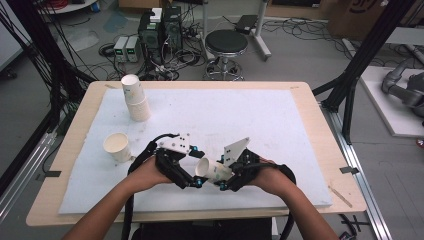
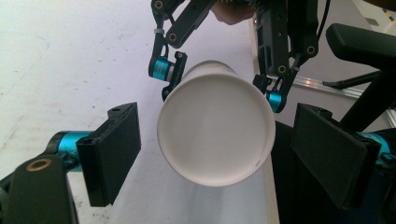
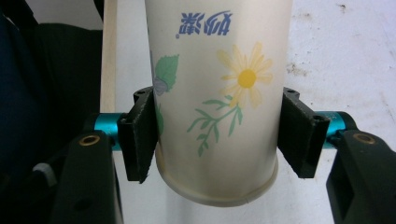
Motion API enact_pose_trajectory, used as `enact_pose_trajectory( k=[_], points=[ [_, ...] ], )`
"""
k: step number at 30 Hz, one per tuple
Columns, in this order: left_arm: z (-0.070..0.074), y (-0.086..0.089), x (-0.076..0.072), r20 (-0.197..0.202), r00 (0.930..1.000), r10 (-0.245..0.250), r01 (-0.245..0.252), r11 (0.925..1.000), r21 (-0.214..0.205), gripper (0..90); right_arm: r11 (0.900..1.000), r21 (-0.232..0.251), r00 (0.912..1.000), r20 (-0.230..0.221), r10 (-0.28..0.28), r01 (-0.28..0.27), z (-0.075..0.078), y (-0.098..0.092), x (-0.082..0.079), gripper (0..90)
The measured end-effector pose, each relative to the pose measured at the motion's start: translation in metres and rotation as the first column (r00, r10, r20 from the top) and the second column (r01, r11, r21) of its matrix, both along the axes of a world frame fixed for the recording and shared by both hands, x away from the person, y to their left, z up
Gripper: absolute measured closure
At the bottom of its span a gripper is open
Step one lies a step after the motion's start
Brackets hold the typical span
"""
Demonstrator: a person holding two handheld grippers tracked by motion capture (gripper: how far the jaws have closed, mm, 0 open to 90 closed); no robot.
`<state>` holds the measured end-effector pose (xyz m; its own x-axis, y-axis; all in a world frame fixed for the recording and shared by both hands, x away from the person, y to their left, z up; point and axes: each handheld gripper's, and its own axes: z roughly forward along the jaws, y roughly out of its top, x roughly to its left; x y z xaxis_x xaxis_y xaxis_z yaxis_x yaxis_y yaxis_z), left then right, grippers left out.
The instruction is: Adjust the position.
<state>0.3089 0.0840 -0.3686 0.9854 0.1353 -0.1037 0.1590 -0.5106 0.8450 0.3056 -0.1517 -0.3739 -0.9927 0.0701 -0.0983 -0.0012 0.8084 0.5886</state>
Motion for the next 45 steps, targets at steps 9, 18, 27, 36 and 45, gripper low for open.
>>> enact_pose_trajectory(
  k=[9, 18, 27, 36, 45],
  points=[
    [-0.003, -0.006, 0.001, -0.018, 0.9998, -0.011, 0.011, 0.9992, 0.039, 19.5, 0.9976, -0.068, 0.9999, -0.006, 0.012, -0.012, 0.001, 0.009, -0.003, 36.5],
    [-0.007, -0.008, 0.002, -0.046, 0.9981, -0.041, 0.043, 0.9975, 0.055, 31.9, 0.9958, -0.086, 0.9994, -0.018, 0.03, -0.032, 0.001, 0.011, -0.004, 36.4],
    [-0.008, -0.008, 0.002, -0.028, 0.9982, -0.054, 0.056, 0.9959, 0.071, 36.6, 0.9948, -0.094, 0.999, -0.024, 0.038, -0.04, 0.0, 0.011, -0.002, 33.9],
    [-0.011, 0.003, 0.002, -0.01, 1.0, 0.0, 0.0, 0.9997, -0.023, 37.4, 0.9831, 0.166, 0.9952, -0.071, -0.067, 0.078, 0.003, -0.013, 0.002, 20.5],
    [-0.02, 0.015, 0.001, -0.028, 0.9986, 0.044, -0.048, 0.9859, -0.16, 37.3, 0.9031, 0.409, 0.991, -0.074, -0.111, 0.132, 0.002, -0.04, -0.006, 20.5]
  ],
)
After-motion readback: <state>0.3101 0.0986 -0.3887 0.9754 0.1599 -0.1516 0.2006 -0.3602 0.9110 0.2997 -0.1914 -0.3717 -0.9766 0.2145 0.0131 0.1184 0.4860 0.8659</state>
